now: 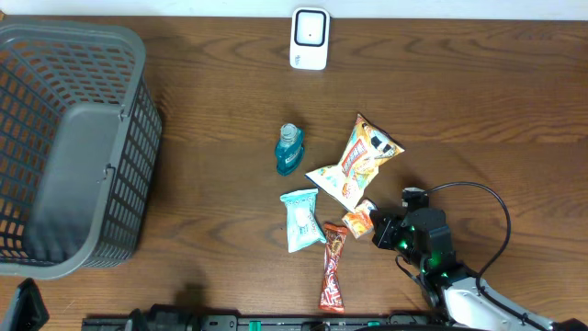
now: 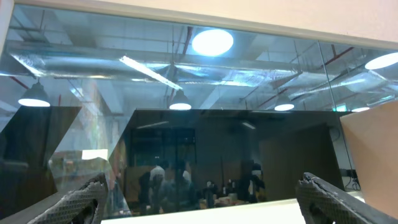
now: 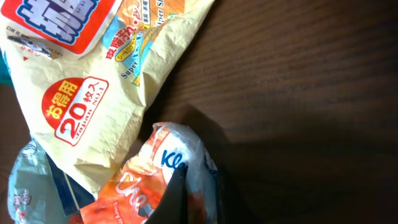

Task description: Scan the item barcode

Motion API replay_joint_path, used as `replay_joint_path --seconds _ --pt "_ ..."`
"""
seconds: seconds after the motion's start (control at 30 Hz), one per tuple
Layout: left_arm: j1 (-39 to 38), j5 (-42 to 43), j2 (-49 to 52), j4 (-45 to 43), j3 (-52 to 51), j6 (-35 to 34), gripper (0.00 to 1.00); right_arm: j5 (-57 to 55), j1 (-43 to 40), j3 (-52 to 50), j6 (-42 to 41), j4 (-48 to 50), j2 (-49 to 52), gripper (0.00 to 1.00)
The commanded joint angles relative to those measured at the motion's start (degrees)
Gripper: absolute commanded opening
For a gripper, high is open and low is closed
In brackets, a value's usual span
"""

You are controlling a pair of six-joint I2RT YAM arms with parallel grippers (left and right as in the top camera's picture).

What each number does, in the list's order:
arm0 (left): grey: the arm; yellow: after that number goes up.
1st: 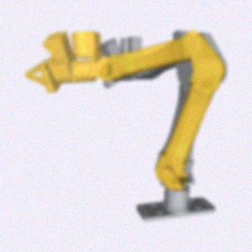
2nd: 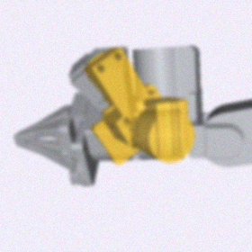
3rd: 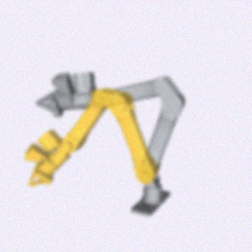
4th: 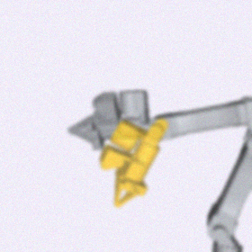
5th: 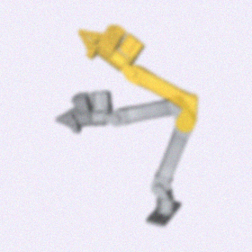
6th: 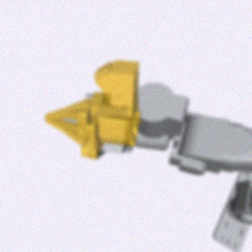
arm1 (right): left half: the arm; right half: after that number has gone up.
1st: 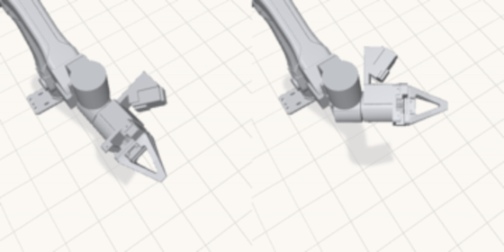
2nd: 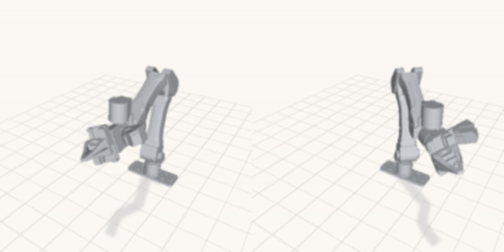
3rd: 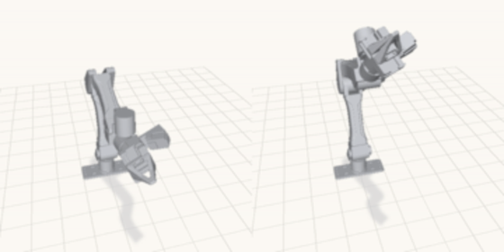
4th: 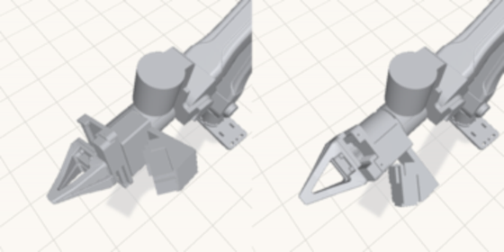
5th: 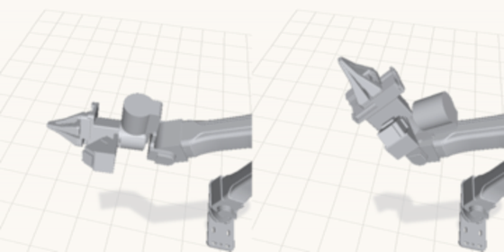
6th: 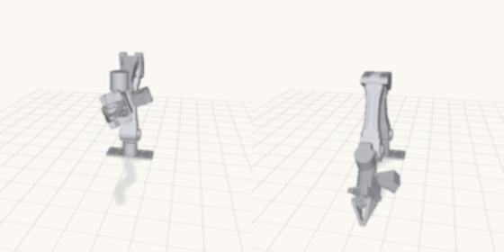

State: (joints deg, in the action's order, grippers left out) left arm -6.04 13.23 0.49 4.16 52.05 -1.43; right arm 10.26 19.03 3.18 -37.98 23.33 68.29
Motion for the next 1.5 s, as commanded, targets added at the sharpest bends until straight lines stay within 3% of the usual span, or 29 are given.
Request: replay_joint_path --seconds 0.0,0.23,0.43,0.53,0.67,0.9,1.0,1.2,1.33,1.47 --pt "0.26 0.28 -0.33 -0.61 0.68 0.74 0.96 1.88 0.2 -2.86 3.23 -0.09 2.97 0.01" --pt "0.26 0.28 -0.33 -0.59 0.68 0.74 0.96 7.89 -0.42 -2.84 4.87 8.26 1.6 0.01" --pt "0.26 0.28 -0.33 -0.57 0.68 0.74 0.96 27.85 -2.69 -2.58 4.9 24.09 -4.59 0.01" --pt "0.26 0.26 -0.33 -0.57 0.68 0.74 0.96 31.32 -2.86 -2.54 4.15 28.13 -7.3 0.01" --pt "0.26 0.28 -0.33 -0.55 0.68 0.74 0.96 26.29 -2.89 -2.49 7.8 27.28 -8.37 0.01" --pt "0.26 0.28 -0.33 -0.52 0.68 0.74 0.96 5.97 -2.86 -2.47 10.51 19.98 -7.04 0.01" --pt "0.26 0.28 -0.33 -0.26 0.68 0.74 0.96 5.49 -2.86 -1.75 11.72 20.22 -5.6 0.01" --pt "0.26 0.28 -0.33 0.17 0.68 0.74 0.96 23.85 -2.86 1.22 11.72 26.47 -5.16 0.01" --pt "0.26 0.28 -0.33 0.31 0.68 0.74 0.96 41.79 -2.86 2.05 9.55 41.07 -5.16 0.01" --pt "0.26 0.28 -0.33 0.31 0.68 0.74 0.96 48.24 -2.86 2.05 -1.14 57.35 -5.16 0.01"
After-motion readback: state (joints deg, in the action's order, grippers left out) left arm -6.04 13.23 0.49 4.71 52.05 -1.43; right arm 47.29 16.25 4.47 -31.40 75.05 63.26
